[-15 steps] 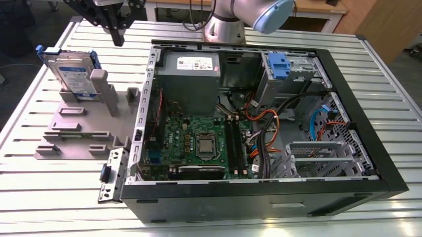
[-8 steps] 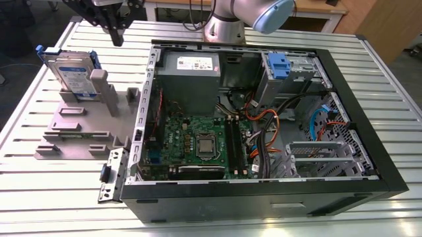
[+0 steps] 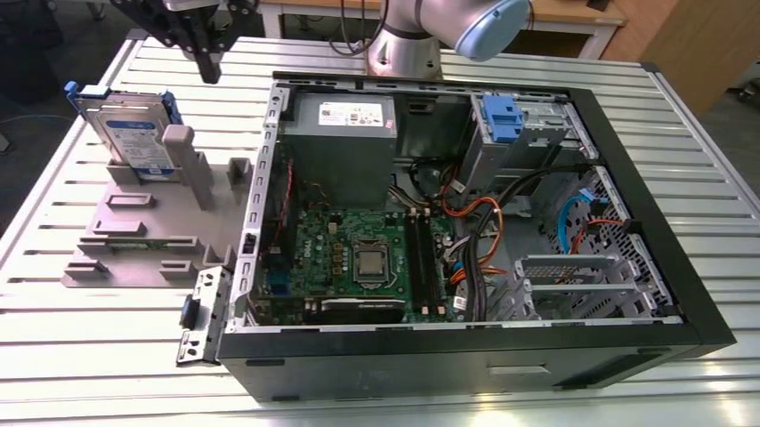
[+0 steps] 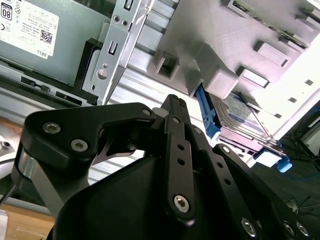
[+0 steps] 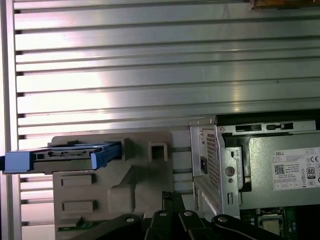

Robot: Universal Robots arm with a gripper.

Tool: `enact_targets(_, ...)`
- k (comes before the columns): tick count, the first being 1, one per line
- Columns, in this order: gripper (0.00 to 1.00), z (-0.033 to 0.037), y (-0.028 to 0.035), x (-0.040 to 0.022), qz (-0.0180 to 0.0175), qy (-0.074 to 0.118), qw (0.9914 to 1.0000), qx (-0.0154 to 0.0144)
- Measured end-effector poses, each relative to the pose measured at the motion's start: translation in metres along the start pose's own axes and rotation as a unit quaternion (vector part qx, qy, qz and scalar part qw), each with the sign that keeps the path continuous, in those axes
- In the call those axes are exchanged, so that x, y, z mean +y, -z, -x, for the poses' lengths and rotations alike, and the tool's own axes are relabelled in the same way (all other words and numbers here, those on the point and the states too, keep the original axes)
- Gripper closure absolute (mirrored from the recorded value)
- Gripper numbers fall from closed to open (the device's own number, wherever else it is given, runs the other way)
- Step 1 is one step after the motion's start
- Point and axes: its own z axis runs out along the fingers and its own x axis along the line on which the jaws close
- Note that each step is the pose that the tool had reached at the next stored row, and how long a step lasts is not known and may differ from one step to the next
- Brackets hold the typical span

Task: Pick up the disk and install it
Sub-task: 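Reach for the disk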

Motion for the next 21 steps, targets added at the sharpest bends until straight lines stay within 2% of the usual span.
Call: enact_targets(21,0.89,-0.0055,-0.0004,-0.0004,0.0,0.0,1.0,0.0005)
